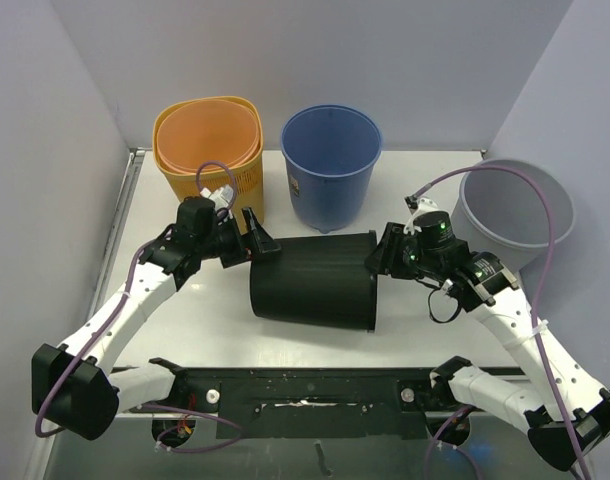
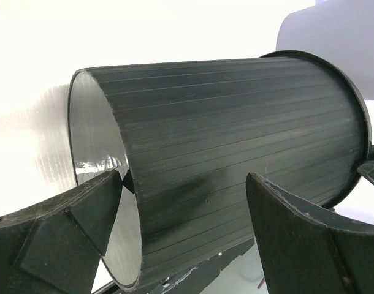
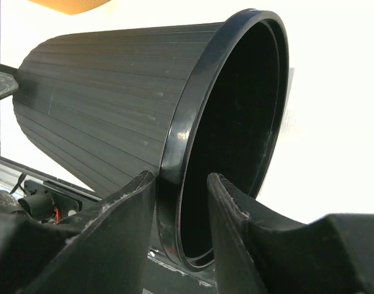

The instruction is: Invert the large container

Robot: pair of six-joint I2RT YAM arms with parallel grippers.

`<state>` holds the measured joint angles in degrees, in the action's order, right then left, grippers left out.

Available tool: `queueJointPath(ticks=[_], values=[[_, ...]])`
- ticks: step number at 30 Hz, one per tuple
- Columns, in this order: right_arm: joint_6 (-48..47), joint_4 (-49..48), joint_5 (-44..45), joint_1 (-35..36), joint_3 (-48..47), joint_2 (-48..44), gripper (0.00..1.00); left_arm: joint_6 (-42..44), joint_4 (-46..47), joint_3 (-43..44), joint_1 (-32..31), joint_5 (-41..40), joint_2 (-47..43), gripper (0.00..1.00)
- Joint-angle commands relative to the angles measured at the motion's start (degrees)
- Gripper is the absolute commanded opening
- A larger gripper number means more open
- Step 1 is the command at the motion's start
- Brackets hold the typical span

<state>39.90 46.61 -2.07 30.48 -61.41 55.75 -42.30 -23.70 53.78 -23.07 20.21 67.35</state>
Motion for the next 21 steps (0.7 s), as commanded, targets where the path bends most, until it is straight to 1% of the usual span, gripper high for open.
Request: queueJointPath(ticks=[1, 7, 10, 13, 17, 21], values=[[0.0, -0.8, 0.8, 0.4, -1.8, 0.2, 0.37, 0.0, 4.6, 0.8, 0.4, 2.7, 0.0, 0.83], [-0.6, 0.0, 2.3, 0.5, -2.1, 0.5, 0.18, -1.7, 6.8, -0.1, 1.3, 6.3, 0.0, 0.83], [-0.6, -0.1, 2.8, 0.6, -1.6, 0.5, 0.15, -2.9, 8.8, 0.1, 2.4, 9.6, -0.1, 0.83], [-1.0, -0.8, 2.1, 0.6, -1.1, 1.0, 0.13, -2.6, 8.8, 1.7, 2.5, 10.7, 0.0, 0.83], [-0.4, -3.4, 1.8, 0.5, 0.9, 0.8, 0.12, -3.8, 10.2, 3.9, 2.6, 13.5, 0.5, 0.83], [0.0, -7.1, 0.9, 0.5, 2.3, 1.4, 0.12, -4.3, 10.7, 6.1, 2.7, 13.1, 0.4, 0.83]])
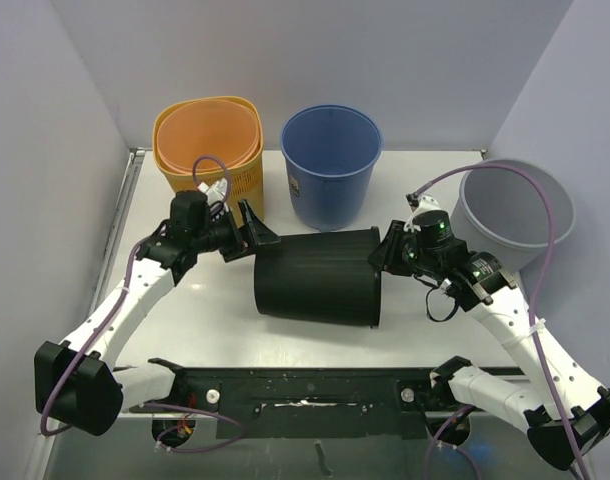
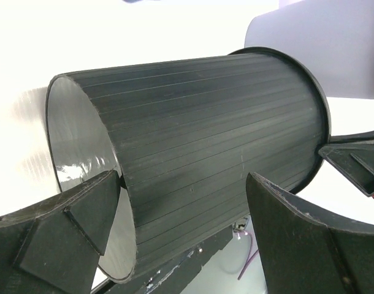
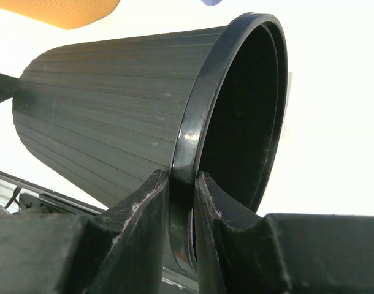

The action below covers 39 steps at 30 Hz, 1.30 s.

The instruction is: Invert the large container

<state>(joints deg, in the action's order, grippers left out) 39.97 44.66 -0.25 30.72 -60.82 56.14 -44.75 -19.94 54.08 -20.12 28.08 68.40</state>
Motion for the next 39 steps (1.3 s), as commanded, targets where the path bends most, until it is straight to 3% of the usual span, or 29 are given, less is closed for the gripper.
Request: queueJointPath(ticks=[1, 10, 23, 33, 39], values=[[-0.1, -6.4, -1.1, 0.3, 2.0, 1.4, 0.13, -2.1, 7.2, 6.4, -0.2, 5.5, -0.5, 0.83], [-1.5, -12.1, -1.0, 0.2, 0.3, 5.9, 0.14, -8.7, 13.4, 9.6, 0.3, 7.0, -1.4, 0.83], [0.4, -14.0, -3.1, 0.3, 5.9, 4.5, 0.16, -7.1, 12.5, 19.2, -0.2, 9.7, 1.8, 0.83], [4.1, -18.2, -2.2, 0.3, 12.1, 4.1, 0.18, -12.9, 25.3, 16.9, -7.6, 9.5, 6.0, 0.83], [5.6, -16.8, -1.3, 0.6, 14.8, 3.5, 0.21, -11.7, 27.0, 18.0, -10.0, 9.4, 8.8, 0.83]])
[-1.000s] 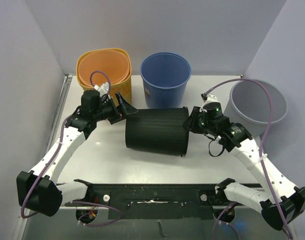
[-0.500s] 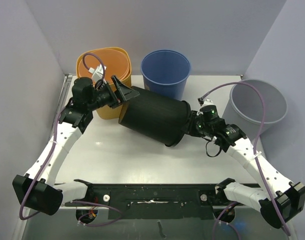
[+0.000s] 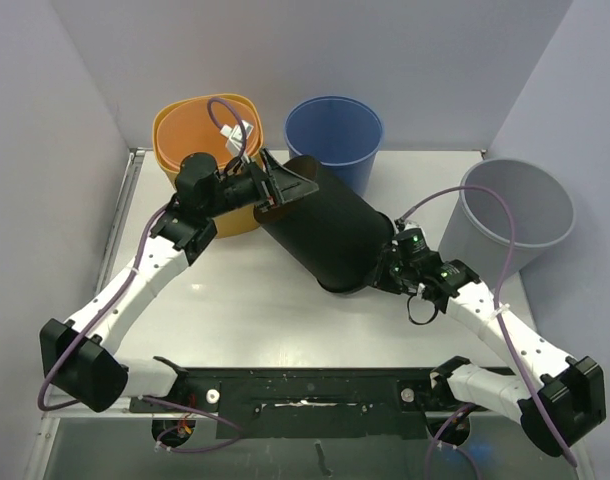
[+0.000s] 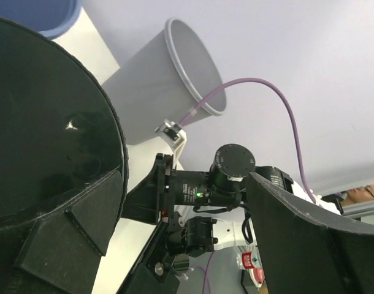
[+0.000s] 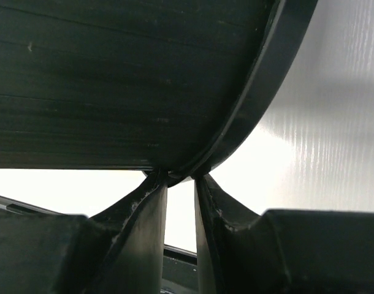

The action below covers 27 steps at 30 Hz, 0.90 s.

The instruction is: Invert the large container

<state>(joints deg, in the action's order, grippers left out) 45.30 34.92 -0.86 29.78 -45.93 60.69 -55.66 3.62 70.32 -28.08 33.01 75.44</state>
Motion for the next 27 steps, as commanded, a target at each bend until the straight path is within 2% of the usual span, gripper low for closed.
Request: queueJointPath(ticks=[1, 3, 9, 12, 17, 23, 27], values=[[0.3, -6.3, -0.5, 1.5, 0.2, -1.4, 0.24, 0.0, 2.8, 2.3, -2.1, 4.4, 1.9, 0.83], [0.2, -4.6, 0.0, 1.8, 0.8, -2.5, 0.31, 1.4, 1.8, 3.3, -2.1, 4.1, 2.4, 0.83], [-1.6, 1.5, 1.3, 1.9, -1.1, -5.2, 0.62, 2.4, 2.4, 3.8, -3.8, 4.8, 4.3, 0.83], [-2.6, 5.0, 1.9, 1.9, -3.0, -5.2, 0.7, 4.8, 2.0, 7.1, -4.0, 5.5, 5.5, 0.83], [-4.1, 11.0, 4.6, 1.8, -6.9, -6.1, 0.75, 6.5, 1.8, 12.2, -4.0, 5.6, 7.8, 0.83], [-7.5, 19.5, 9.0, 1.8, -15.1, -5.9, 0.82, 6.7, 1.7, 11.5, -3.5, 2.9, 7.3, 0.83], [-8.4, 19.8, 8.8, 1.7, -18.8, -6.3, 0.85, 9.3, -2.1, 11.5, -3.6, 0.5, 7.0, 0.83]])
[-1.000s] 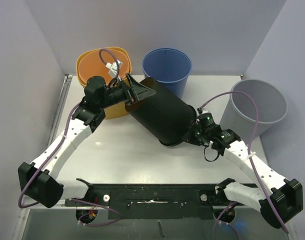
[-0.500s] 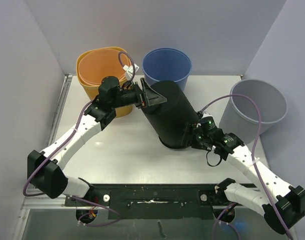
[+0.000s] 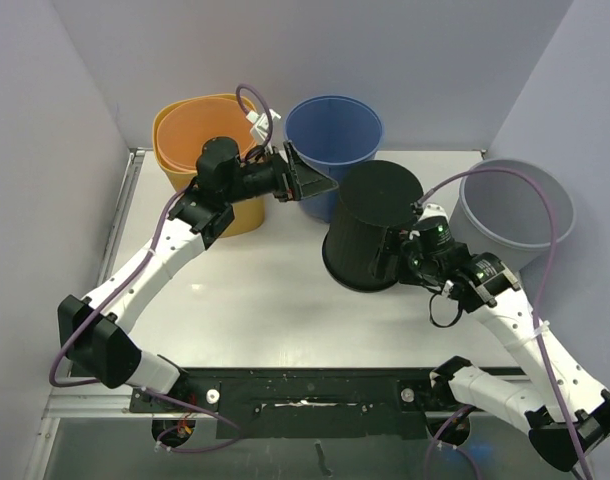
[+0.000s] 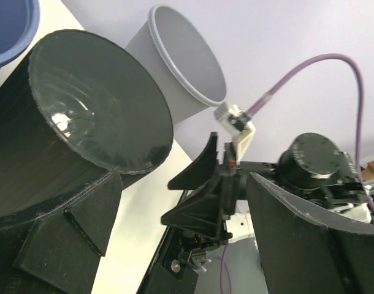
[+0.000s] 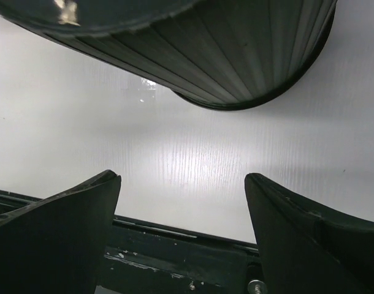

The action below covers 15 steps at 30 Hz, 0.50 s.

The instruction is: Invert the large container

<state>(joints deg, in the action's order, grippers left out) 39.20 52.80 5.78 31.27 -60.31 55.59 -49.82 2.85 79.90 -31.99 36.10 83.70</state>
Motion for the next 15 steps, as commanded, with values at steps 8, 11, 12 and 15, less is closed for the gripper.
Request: queueJointPath(ticks=[8, 11, 12, 15], values=[[-11.2, -6.7, -18.0, 3.9, -8.3, -1.3, 0.88, 6.0, -6.6, -3.2, 0.8, -6.1, -4.8, 0.83], [-11.9, -9.9, -24.4, 8.5, -8.3, -0.5, 0.92, 6.8, -9.8, -4.9, 4.3, -8.2, -7.8, 0.83], [-11.7, -12.2, -28.3, 9.4, -7.9, -0.2, 0.93, 7.3, -11.1, -5.5, 5.5, -9.9, -9.1, 0.83], [-10.5, -18.9, -32.7, 13.2, -7.2, 1.5, 0.94, 5.9, -8.7, -10.2, 8.1, -19.9, -16.8, 0.83]])
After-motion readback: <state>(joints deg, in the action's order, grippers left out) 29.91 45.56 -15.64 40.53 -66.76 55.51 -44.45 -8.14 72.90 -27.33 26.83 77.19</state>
